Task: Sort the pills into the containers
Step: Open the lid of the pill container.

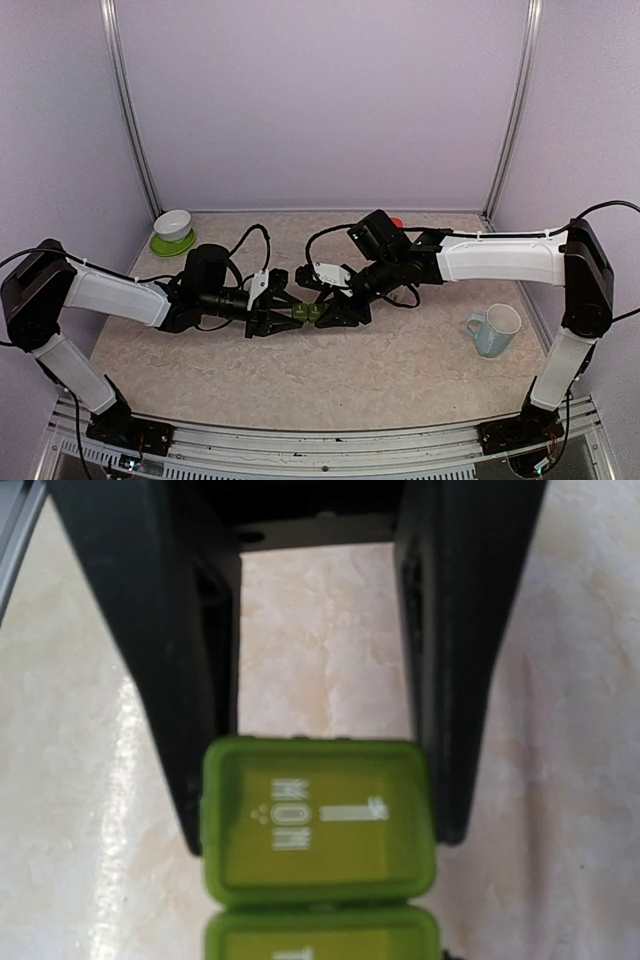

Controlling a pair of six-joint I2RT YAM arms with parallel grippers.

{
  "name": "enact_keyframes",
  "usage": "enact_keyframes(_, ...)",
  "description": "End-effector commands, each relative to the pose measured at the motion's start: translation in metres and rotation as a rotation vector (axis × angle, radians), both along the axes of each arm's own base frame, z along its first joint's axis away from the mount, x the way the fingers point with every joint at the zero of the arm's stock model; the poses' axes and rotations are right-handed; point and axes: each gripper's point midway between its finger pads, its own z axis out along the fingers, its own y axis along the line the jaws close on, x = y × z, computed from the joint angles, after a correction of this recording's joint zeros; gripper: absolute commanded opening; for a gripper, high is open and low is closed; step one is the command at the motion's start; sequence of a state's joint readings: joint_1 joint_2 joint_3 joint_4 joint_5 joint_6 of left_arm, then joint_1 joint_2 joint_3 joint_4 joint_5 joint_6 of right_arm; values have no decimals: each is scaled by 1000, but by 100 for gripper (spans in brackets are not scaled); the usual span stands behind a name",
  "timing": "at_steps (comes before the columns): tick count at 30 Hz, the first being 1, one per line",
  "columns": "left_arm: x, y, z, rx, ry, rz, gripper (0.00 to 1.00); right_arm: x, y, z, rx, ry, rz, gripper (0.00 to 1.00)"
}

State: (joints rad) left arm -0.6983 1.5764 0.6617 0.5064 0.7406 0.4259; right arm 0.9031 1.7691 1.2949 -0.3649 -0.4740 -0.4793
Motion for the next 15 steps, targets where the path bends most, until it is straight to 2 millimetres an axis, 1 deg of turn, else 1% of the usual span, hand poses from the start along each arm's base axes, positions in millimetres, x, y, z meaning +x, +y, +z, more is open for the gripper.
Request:
enact_keyframes(1,5,-3,21,-48,-38,23,41,-7,4,-2,-2,26,30,33)
enact_keyframes(3,6,-3,22,-51,-38,29,48,-7,4,-2,-2,25,31,33)
enact_keyframes(4,7,-2,22,-52,-37,38,53,-7,4,-2,-2,26,32,33)
enact_keyframes(7,10,-2,23,-56,-35,54,60,-7,4,-1,-1,25,32,33)
enact_keyframes(15,16,1,28,-78,-15,81,66,-7,3,-5,-13,29,31,33)
